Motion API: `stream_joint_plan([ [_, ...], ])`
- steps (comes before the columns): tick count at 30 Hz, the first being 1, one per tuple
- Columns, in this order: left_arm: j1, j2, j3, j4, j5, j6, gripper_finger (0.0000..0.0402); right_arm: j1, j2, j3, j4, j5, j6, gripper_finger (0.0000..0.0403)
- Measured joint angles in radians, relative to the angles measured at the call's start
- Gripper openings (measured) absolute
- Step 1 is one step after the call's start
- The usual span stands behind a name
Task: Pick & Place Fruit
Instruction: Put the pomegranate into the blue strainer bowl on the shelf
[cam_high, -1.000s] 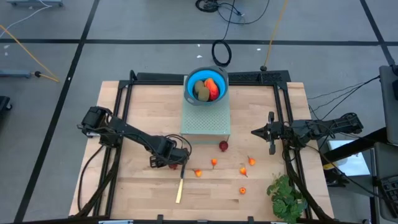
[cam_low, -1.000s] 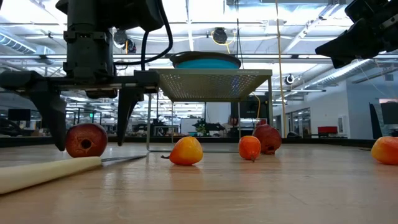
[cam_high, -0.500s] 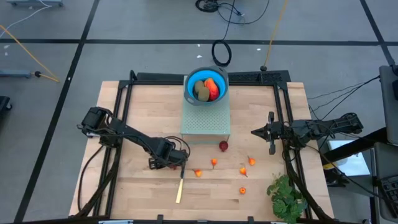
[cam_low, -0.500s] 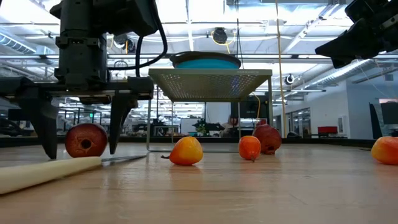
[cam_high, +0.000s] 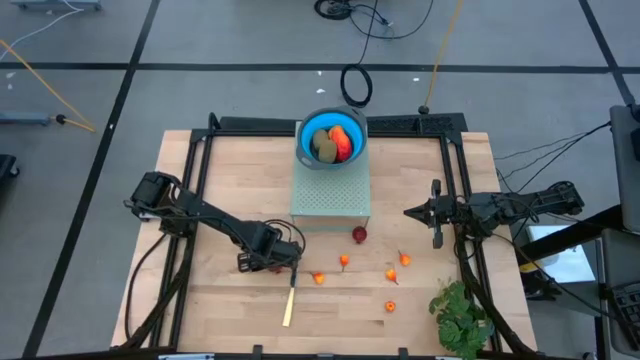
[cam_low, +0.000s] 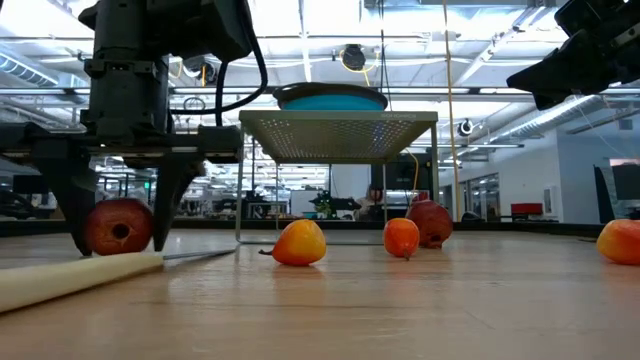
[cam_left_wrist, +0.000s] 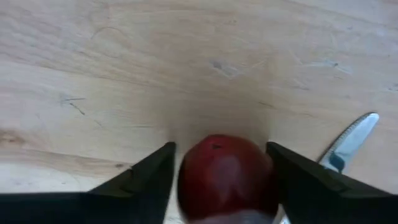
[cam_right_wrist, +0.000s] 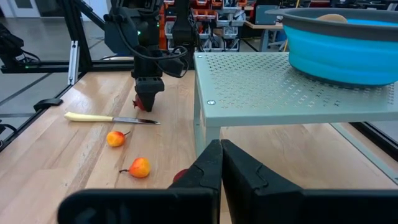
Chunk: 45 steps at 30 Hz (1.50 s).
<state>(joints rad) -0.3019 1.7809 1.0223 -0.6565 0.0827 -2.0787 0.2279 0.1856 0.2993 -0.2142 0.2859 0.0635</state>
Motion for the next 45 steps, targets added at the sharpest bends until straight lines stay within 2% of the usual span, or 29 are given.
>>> stream_joint_plan([
  [4, 0.000, 0.000, 0.000, 0.003, -0.001, 0.000, 0.0188, 0.000, 0.000, 0.000, 0.000, 0.000, 0.000, 0.0000],
  [7, 0.000, 0.000, 0.000, 0.005, 0.001, -0.003, 0.0170, 0.000, 0.000, 0.000, 0.000, 0.000, 0.000, 0.0000],
  [17, 0.001, -0.029, -0.001, 0.022, -0.003, 0.028, 0.0197, 0.000, 0.000, 0.000, 0.000, 0.000, 0.000, 0.0000],
  [25, 0.001, -0.202, -0.001, 0.041, -0.118, 0.100, 0.0170, 0.000, 0.000, 0.000, 0.000, 0.000, 0.000, 0.0000],
  [34, -0.003, -0.444, -0.001, 0.107, -0.258, 0.219, 0.0194, 0.000, 0.000, 0.000, 0.000, 0.000, 0.000, 0.0000],
  [45, -0.003, -0.588, 0.001, 0.224, -0.346, 0.323, 0.0197, 0.000, 0.000, 0.000, 0.000, 0.000, 0.000, 0.0000],
])
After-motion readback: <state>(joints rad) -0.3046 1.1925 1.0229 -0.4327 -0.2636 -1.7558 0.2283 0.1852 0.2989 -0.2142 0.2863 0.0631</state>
